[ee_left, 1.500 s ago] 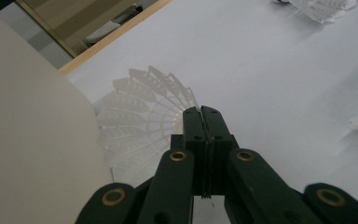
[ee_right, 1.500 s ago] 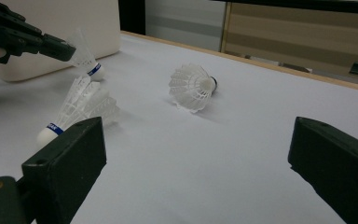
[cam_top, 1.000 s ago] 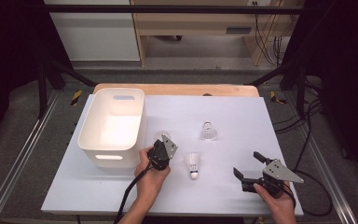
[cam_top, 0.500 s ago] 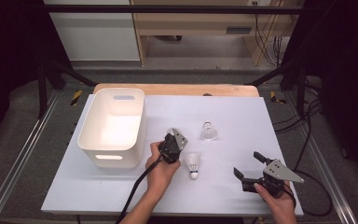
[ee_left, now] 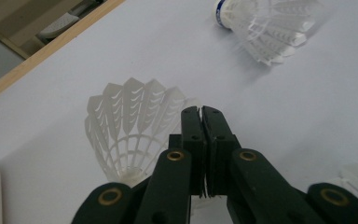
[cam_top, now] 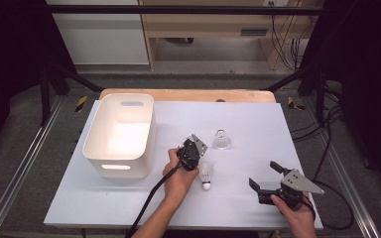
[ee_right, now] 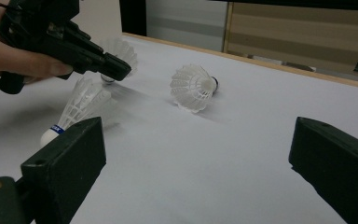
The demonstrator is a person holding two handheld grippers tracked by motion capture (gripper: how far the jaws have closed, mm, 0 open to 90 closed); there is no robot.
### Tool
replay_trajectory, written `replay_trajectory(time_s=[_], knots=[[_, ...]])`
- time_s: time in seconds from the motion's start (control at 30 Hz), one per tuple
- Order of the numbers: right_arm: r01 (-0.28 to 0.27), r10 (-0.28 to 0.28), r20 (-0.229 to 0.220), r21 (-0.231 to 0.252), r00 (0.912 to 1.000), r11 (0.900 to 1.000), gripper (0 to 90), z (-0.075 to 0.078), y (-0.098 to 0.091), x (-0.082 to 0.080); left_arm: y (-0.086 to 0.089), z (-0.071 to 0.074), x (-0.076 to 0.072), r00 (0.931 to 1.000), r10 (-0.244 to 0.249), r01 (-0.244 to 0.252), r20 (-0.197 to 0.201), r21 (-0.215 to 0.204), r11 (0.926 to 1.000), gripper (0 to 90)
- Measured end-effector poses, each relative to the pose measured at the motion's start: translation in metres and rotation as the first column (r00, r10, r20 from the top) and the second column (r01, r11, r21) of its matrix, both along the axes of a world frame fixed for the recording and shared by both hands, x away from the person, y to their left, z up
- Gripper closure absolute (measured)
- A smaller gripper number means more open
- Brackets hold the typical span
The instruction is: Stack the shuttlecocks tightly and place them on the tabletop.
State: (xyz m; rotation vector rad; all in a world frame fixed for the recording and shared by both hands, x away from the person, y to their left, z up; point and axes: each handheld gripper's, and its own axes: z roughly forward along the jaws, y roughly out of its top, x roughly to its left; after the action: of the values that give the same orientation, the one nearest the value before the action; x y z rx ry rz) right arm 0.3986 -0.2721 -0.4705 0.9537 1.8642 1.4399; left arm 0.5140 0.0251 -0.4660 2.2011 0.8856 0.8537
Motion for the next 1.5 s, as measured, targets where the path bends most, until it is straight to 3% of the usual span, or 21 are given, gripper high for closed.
replay_trajectory(time_s=[0.2,0.33,0.4,0.7,0.73,0.83,0.93,1.17,1.27,1.4,1.5], knots=[[0.002,-0.002,-0.001,0.002,1.0,1.0,4.1,0.0,0.0,0.0,0.005,0.0,0.0,0.9999,0.001,-0.001,-0.012,-0.009,1.0,88.1],[0.002,-0.002,0.001,-0.002,1.0,1.0,4.2,0.0,0.0,0.0,0.007,-0.002,-0.003,0.9998,0.002,-0.003,-0.02,-0.048,0.9989,85.8],[0.003,-0.003,0.002,-0.003,1.0,1.0,4.1,0.0,-0.001,0.0,0.008,-0.001,-0.006,1.0,0.002,-0.002,-0.005,-0.064,0.9979,82.0],[0.01,-0.01,-0.004,0.001,0.9999,1.0,4.1,0.001,-0.002,-0.001,0.012,0.006,-0.021,0.9994,-0.025,0.029,0.023,-0.176,0.9839,67.3],[0.009,-0.009,-0.001,-0.002,1.0,1.0,4.1,0.001,-0.002,0.0,0.014,0.008,-0.026,0.999,-0.029,0.036,0.035,-0.215,0.976,65.4],[0.013,-0.013,-0.001,-0.002,0.9999,0.9999,4.1,0.001,-0.003,0.0,0.018,0.014,-0.035,0.9948,-0.051,0.073,0.088,-0.265,0.9615,58.8],[0.015,-0.015,-0.003,-0.004,0.9999,0.9999,4.1,0.001,-0.003,0.0,0.021,0.019,-0.042,0.9906,-0.064,0.1,0.121,-0.324,0.9408,51.0],[0.017,-0.017,-0.005,-0.009,0.9998,0.9998,4.0,0.0,-0.003,0.0,0.034,0.03,-0.052,0.981,-0.053,0.127,0.187,-0.415,0.901,31.4],[0.017,-0.017,-0.001,-0.013,0.9999,0.9998,4.1,0.0,-0.003,0.0,0.042,0.031,-0.054,0.9799,-0.049,0.133,0.193,-0.447,0.8844,21.4],[0.022,-0.022,-0.003,-0.014,0.9997,0.9997,4.1,0.001,-0.004,0.0,0.051,0.026,-0.059,0.9803,-0.058,0.142,0.189,-0.473,0.8695,13.2],[0.022,-0.022,-0.007,-0.013,0.9997,0.9997,4.0,0.001,-0.004,0.0,0.055,0.021,-0.064,0.9813,-0.071,0.151,0.179,-0.482,0.863,11.2]])
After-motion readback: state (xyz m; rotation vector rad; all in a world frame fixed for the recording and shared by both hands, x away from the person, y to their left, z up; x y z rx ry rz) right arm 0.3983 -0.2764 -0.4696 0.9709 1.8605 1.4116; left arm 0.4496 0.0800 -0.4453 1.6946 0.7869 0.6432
